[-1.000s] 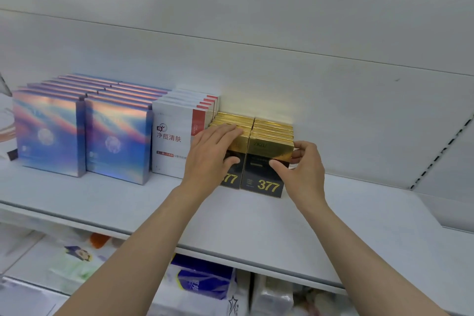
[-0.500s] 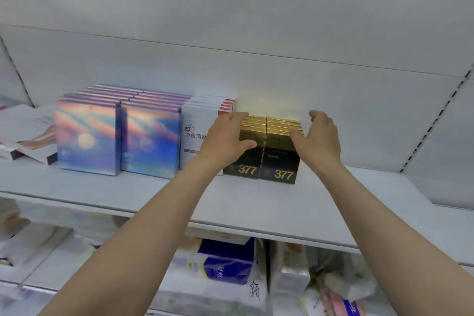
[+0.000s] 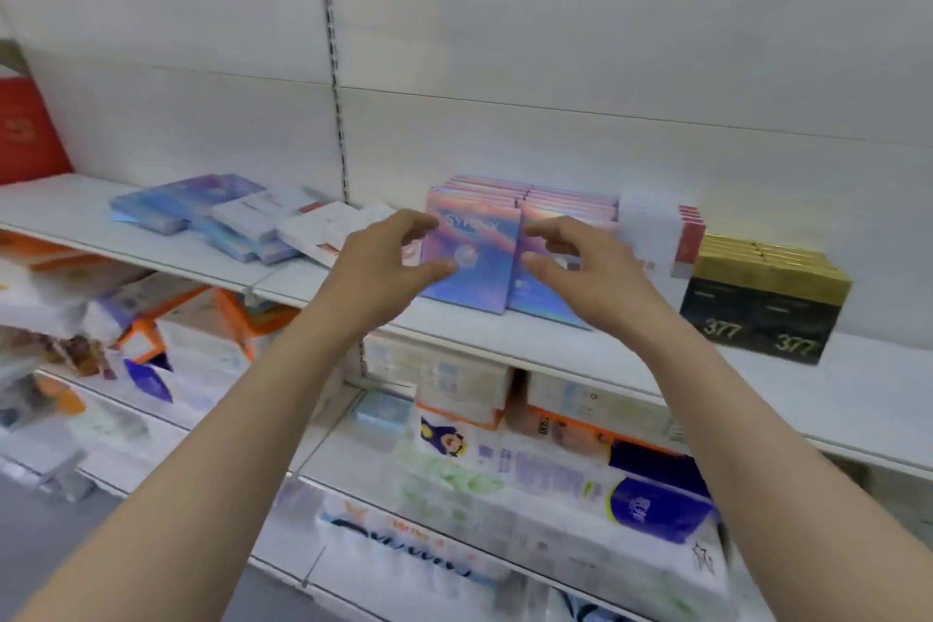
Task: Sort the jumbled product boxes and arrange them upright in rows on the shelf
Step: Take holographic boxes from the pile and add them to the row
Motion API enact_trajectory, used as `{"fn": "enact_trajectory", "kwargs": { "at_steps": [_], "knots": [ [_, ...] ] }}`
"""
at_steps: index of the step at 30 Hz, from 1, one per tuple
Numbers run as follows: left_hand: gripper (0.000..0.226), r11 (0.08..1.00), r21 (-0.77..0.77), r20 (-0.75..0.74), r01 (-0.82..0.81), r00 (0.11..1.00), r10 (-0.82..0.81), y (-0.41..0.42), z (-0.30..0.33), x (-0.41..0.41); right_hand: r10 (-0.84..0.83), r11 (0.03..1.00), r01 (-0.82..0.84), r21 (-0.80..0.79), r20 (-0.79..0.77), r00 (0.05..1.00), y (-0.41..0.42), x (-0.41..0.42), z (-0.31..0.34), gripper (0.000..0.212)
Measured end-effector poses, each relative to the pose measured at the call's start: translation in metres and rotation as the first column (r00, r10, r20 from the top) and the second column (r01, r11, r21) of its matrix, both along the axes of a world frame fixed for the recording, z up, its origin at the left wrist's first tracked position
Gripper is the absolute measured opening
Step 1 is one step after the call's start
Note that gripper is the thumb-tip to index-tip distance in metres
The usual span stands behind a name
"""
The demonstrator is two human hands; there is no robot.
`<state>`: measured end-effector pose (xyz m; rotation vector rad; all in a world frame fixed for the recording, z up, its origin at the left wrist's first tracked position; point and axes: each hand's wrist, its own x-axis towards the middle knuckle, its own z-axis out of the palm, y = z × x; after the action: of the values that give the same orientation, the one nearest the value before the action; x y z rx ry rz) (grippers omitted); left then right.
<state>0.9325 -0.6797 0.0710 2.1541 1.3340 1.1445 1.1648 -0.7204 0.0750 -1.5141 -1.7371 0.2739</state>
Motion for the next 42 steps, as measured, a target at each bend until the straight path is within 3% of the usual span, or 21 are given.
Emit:
{"fn": "enact_trajectory", "kwargs": {
  "at_steps": [8,19,30,35,40,42],
  "knots": [
    [0.05,0.982,-0.154,0.162,-0.107,0.978,0.132,0.0,-0.066,-0.141,0.198,0.968,-0.197,-0.155,-0.012,0.98,0.032,-0.155,-0.066,0.039],
    [0.049,0.958,-0.193,0.158,-0.211,0.957,0.242,0.142,-0.084,-0.312,0.3,0.937,-0.311,-0.159,-0.092,0.95,0.198,-0.345,-0.079,0.044],
    [0.042,0.952,-0.234,0.165,-0.199,0.957,0.24,0.3,-0.071,-0.437,0.156,0.969,-0.153,-0.192,0.0,0.988,0.367,-0.451,-0.048,0.039],
    [0.047,0.962,-0.239,0.225,-0.128,0.957,0.183,0.376,-0.076,-0.482,0.104,0.968,-0.095,-0.233,0.029,0.994,0.444,-0.511,-0.048,0.048],
    [0.047,0.946,-0.323,0.246,-0.014,0.964,0.098,0.446,-0.085,-0.527,-0.064,0.903,0.109,-0.416,0.122,0.99,0.499,-0.554,-0.064,0.051],
    [0.05,0.941,-0.338,0.234,0.007,0.969,0.076,0.471,-0.09,-0.547,-0.09,0.908,0.151,-0.392,0.169,0.981,0.507,-0.57,-0.073,0.047]
  ]
}}
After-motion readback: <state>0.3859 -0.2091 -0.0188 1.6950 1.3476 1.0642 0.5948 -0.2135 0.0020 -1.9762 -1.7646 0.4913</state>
